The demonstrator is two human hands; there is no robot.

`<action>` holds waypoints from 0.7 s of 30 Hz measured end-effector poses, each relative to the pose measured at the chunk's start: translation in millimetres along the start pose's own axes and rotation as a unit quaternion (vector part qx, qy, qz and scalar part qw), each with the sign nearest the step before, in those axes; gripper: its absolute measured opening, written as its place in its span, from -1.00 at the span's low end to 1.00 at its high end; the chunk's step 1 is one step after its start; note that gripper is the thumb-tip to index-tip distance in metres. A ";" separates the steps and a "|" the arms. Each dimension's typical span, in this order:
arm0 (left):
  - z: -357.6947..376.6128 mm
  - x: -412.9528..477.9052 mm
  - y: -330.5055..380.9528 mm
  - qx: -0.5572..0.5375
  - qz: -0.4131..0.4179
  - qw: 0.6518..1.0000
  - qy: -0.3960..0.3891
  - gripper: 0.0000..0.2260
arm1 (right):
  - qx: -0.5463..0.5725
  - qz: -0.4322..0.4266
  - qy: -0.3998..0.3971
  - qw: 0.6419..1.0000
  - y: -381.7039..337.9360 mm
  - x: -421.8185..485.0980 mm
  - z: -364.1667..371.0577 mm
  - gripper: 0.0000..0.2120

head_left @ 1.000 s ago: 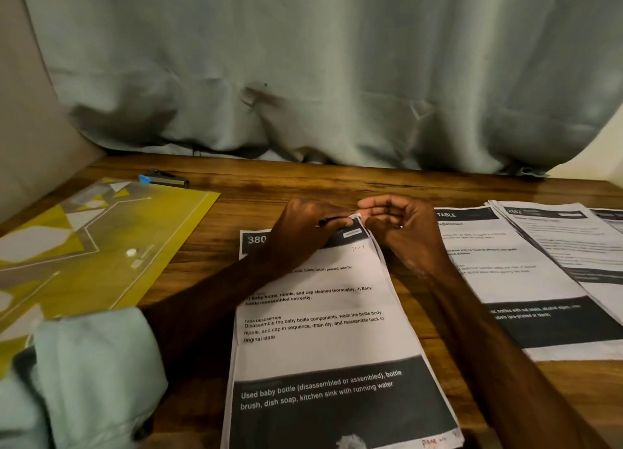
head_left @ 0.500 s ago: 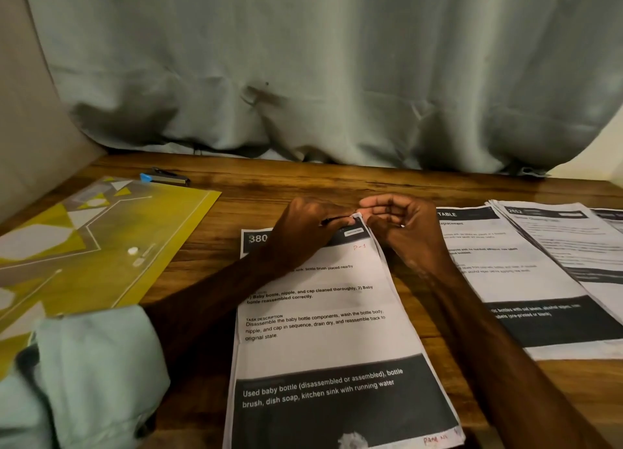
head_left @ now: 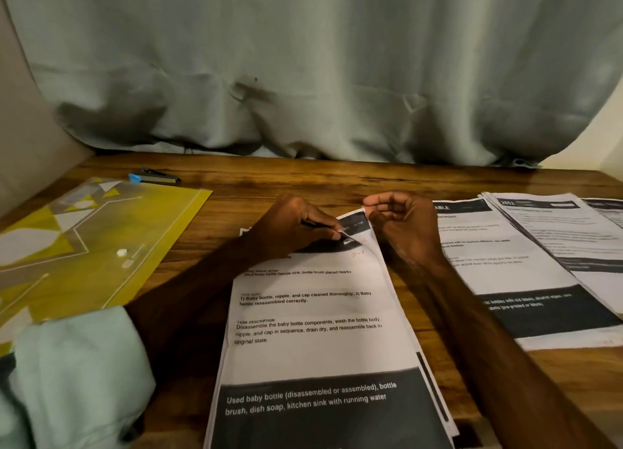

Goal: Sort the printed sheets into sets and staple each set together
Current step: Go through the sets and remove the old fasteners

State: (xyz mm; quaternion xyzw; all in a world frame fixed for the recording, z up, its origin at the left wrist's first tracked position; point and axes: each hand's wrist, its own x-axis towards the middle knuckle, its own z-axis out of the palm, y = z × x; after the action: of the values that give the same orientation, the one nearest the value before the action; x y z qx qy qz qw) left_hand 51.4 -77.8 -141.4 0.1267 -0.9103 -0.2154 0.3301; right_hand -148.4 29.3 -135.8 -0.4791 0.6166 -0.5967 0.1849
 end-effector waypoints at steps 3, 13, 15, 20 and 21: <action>-7.9 -0.6 -1.5 -0.044 -0.031 0.998 -0.036 -0.81 | -0.009 0.007 0.008 1.000 2.4 1.3 0.3 -0.86; -7.4 -2.1 -2.0 -0.027 -0.048 0.998 -0.006 -0.83 | 0.006 -0.009 -0.007 1.000 -2.2 -0.9 0.5 -0.86; -3.1 -1.7 -1.8 -0.008 -0.046 0.999 0.024 -0.83 | 0.009 -0.016 -0.018 1.000 -4.3 -1.6 1.3 -0.85; 6.8 0.4 1.5 0.031 -0.044 0.996 0.073 -0.85 | 0.029 -0.033 -0.061 0.997 -10.5 -5.6 4.9 -0.83; 8.7 0.9 3.7 0.033 -0.049 0.994 0.090 -0.86 | 0.035 -0.036 -0.066 0.997 -11.6 -6.7 5.6 -0.83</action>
State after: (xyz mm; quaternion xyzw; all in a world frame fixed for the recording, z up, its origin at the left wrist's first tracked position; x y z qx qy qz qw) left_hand 44.7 -72.3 -145.1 0.2014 -0.8761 -0.1887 0.3953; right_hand -136.5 33.6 -128.7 -0.5327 0.5639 -0.5912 0.2207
